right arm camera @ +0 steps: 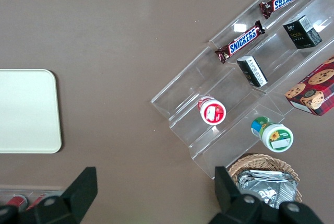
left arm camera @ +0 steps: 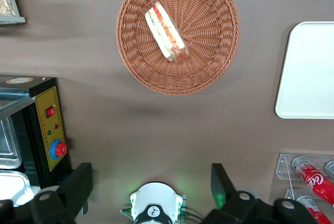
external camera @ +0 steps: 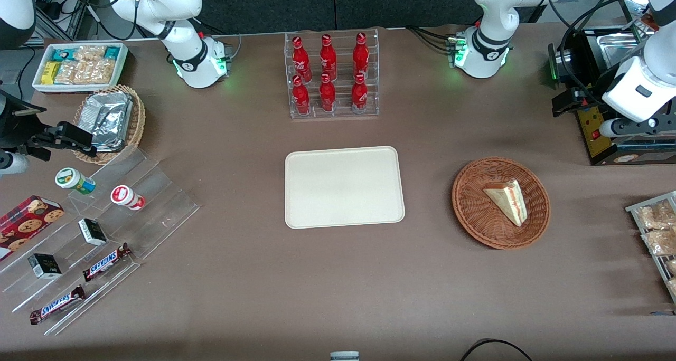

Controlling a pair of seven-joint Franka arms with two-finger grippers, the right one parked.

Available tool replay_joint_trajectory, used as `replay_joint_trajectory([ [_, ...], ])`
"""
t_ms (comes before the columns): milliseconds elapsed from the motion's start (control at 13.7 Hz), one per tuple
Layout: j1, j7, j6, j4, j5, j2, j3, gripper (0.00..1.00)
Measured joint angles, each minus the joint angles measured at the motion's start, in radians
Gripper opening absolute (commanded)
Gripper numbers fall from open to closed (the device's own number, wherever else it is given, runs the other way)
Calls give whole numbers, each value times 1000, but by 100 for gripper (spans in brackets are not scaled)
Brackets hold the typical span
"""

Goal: Place sandwich from basket to tray
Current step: 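Move the left gripper down over the wrapped sandwich in the wicker basket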

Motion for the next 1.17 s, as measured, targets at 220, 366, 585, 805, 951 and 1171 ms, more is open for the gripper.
replay_joint_trajectory([
  [220, 0, 0, 1, 1, 0, 0, -1, 100],
  [366, 0, 0, 4, -2, 0, 1, 0, 100],
  [585, 1, 0, 48, -86, 4, 10, 19, 100],
  [805, 2, 0, 190, -206, 17, 33, 36, 100],
  [951, 2, -17, 295, -269, 36, 50, 36, 100],
  [1171, 0, -138, 457, -357, 40, 87, 36, 100],
])
